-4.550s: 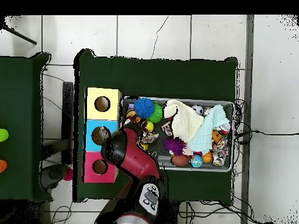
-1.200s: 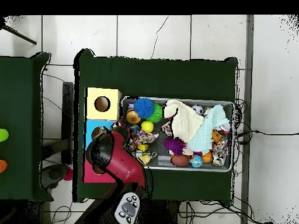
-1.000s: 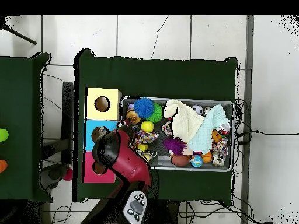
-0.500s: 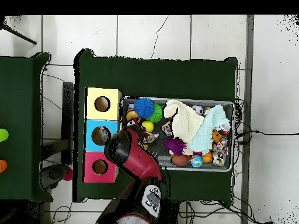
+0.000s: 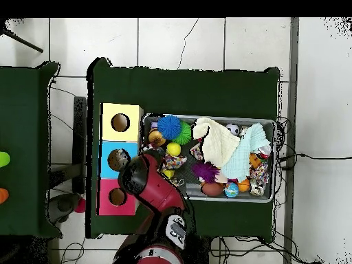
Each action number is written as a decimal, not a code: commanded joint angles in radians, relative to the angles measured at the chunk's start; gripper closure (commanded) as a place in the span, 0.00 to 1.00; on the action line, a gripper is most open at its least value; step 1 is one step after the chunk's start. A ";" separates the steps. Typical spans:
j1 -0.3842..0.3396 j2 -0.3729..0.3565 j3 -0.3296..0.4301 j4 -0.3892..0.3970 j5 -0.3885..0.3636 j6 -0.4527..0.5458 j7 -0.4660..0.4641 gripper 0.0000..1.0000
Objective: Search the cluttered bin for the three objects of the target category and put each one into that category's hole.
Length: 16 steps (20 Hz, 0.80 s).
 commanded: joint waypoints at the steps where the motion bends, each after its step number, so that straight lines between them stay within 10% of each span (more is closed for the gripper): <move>1: -0.032 0.030 0.131 0.055 -0.005 -0.024 0.298 0.00; 16: -0.084 0.088 0.156 0.027 -0.087 -0.101 0.280 0.00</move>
